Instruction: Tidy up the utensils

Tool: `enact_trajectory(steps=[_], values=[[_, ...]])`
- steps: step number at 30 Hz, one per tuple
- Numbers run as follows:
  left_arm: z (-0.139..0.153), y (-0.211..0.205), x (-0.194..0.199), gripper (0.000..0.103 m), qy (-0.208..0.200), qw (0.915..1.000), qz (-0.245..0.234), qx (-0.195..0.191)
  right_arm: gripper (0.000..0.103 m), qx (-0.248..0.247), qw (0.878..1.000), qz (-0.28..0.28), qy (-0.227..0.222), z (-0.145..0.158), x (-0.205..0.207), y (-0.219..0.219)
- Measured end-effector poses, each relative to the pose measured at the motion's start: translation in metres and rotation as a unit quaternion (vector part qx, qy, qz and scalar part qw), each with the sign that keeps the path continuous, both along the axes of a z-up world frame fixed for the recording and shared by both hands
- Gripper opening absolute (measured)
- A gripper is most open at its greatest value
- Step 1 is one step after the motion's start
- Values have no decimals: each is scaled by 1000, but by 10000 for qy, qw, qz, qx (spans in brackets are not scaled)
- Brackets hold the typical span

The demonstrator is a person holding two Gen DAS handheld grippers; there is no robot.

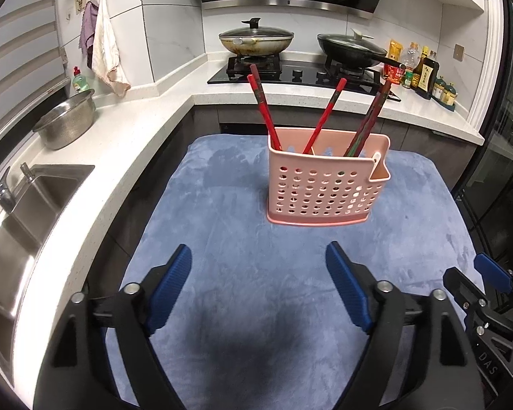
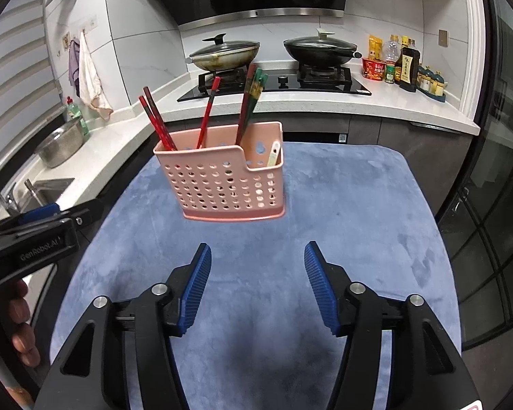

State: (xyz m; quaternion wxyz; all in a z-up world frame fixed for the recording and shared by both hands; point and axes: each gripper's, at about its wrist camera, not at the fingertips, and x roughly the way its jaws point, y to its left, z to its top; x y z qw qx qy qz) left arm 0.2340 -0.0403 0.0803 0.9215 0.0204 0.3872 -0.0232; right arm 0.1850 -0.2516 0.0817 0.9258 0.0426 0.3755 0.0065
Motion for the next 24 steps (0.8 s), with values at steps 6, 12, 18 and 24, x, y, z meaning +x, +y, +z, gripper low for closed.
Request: enact_trajectory(steps=[6,12,18,24], values=[[-7,2,-6,87,54,9999,87,98,64,1,10000,-72,29,-7,-8,-5],[-16,6,-12,87,168,9997,140,137,84,-112,9998,-167,51,-12,-15,-8],[-25,9,-17,90,276,9993,189,166,86,-219,9995,-237,62,-14,-19,-6],[-32,12,-21,93,334,9989,243,211,87,-207,9991,-344,121,-15,-20,-8]])
